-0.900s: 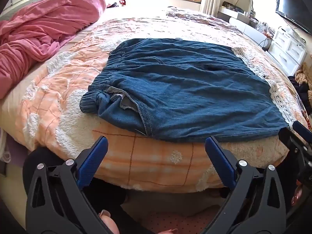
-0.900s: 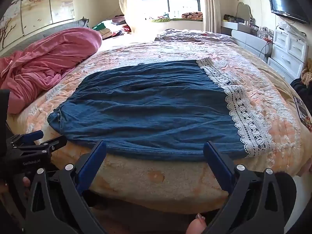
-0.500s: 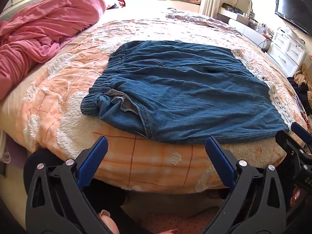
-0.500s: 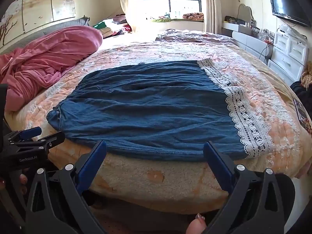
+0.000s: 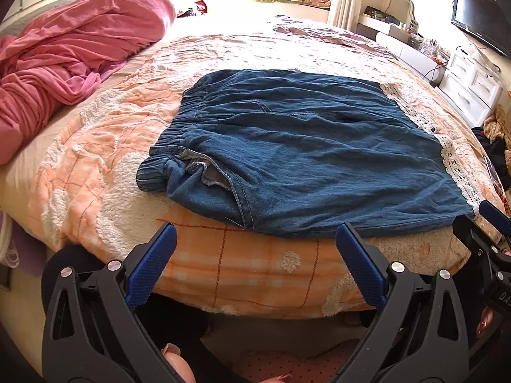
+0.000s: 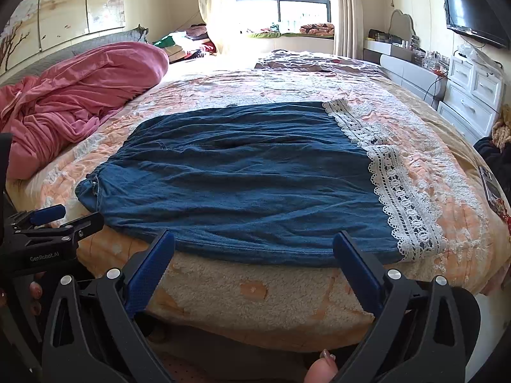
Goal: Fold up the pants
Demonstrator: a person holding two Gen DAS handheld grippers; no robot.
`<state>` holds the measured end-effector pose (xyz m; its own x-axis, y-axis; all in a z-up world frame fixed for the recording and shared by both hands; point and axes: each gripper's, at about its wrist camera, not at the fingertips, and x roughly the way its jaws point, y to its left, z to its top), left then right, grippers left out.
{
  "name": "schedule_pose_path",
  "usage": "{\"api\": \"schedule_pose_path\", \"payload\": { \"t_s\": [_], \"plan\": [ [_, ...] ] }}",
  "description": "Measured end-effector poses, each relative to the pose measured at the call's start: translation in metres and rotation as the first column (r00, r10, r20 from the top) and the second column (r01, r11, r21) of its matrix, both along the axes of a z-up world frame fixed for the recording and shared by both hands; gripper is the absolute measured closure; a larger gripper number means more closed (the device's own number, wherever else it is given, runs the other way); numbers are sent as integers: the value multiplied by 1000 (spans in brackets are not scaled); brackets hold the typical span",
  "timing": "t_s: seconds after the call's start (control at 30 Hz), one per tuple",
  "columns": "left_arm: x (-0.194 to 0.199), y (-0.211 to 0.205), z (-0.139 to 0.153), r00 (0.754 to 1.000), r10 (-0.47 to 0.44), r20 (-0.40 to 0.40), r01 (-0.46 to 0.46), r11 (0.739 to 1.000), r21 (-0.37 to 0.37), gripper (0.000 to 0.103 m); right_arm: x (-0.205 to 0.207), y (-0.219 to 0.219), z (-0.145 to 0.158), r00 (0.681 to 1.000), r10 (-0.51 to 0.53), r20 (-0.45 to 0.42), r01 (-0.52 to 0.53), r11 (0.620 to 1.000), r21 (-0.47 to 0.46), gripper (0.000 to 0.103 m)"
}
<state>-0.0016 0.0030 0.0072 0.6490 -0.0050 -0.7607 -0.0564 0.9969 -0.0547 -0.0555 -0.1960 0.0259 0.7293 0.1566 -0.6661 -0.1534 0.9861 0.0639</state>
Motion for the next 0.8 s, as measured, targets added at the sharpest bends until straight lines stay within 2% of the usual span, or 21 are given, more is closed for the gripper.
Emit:
{"api": "schedule_pose_path", "payload": {
  "t_s": [0.8],
  "plan": [
    [2, -1, 1, 1000, -10, 4, 10, 1000, 12, 9, 1, 2, 0, 1000, 2, 3, -2, 1000, -7, 4]
  ]
}}
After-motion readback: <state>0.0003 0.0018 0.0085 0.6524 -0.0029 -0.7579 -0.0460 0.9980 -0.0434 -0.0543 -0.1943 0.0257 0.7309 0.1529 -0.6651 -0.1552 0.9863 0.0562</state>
